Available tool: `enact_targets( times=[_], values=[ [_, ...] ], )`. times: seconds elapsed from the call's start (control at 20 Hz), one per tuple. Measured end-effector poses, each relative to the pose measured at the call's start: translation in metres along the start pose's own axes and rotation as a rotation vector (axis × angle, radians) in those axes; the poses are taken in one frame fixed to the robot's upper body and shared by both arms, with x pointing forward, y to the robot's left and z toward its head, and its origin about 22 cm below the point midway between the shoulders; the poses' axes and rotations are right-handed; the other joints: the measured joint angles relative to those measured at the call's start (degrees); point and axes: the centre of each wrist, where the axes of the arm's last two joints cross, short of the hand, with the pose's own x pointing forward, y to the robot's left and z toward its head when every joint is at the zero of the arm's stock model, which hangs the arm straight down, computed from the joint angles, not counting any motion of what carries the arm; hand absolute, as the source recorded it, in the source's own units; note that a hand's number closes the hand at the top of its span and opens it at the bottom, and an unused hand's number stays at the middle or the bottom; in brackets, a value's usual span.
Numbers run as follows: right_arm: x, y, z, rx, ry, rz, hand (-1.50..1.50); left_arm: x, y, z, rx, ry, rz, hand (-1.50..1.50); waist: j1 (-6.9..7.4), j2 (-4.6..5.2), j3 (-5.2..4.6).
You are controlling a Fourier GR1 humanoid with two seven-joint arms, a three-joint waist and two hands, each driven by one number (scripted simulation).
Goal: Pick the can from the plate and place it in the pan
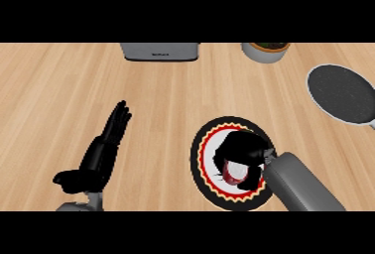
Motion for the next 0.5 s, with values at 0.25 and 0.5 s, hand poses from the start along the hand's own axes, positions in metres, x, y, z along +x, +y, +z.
enact_targets(
  times=[0.25,0.5],
  values=[
    [-0.008,-0.001,0.003,-0.082,-0.013,0.023,1.50,0.004,-0.003,-0.002,-0.001,0.000,-0.004,0.00,-0.05,0.17,0.09],
    [-0.020,0.001,0.029,-0.248,0.180,-0.056,1.50,0.004,0.008,-0.001,0.016,0.006,-0.007,0.00,-1.06,0.27,0.27]
  ],
)
